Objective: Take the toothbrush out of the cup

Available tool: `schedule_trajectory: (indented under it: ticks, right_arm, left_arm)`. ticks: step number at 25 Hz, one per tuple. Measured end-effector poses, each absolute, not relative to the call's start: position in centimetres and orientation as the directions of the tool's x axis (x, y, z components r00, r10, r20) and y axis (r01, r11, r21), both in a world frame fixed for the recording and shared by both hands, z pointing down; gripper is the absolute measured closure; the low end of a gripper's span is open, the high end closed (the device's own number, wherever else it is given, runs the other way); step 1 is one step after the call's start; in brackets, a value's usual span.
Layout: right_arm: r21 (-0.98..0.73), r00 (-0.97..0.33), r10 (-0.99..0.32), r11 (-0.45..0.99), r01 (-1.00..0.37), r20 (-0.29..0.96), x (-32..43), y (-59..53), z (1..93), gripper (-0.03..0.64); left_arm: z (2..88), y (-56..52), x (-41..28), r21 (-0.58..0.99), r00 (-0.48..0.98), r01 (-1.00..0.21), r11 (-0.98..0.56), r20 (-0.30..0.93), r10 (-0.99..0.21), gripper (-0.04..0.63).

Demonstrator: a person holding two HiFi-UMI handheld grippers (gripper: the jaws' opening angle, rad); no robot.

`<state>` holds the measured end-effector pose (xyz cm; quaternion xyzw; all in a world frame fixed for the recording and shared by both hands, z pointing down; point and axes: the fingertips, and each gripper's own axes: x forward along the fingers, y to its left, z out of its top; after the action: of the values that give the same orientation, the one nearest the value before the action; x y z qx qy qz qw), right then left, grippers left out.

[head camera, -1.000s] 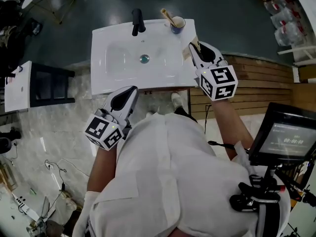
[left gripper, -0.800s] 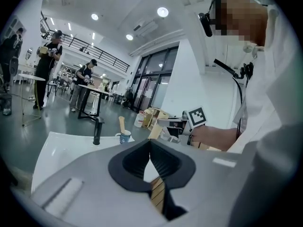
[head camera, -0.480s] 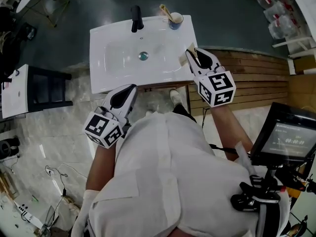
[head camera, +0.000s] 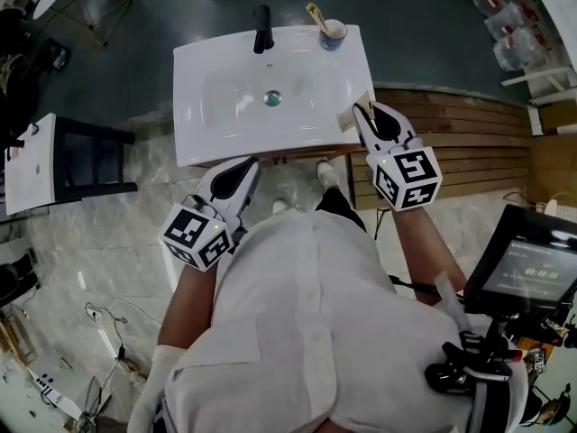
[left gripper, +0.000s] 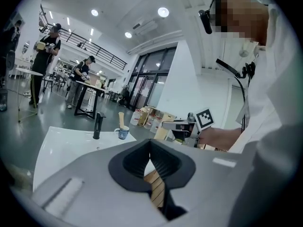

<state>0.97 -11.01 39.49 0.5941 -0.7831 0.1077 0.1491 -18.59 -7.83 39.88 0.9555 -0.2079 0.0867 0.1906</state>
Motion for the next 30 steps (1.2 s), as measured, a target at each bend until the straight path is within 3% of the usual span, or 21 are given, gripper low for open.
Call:
schedule_trajectory:
  ticks: [15, 30]
  right_arm:
    - [0.009, -0.19, -0.901, 0.21, -0.978, 0.389, 2.6, -8.8, 40.5, 0.571]
    - [-0.019, -0.272, -0.885, 0.286, -0.958, 0.378, 11.4, -12.2, 39.9, 0.571]
  left_arm:
    - [42.1, -10.6, -16.9, 0.304, 0.901, -0.409, -0.861, 0.285, -0.328, 0.588]
    - [42.2, -20.6, -3.3, 0.3, 0.848, -0.512, -0.805, 0.324, -0.419, 0.491]
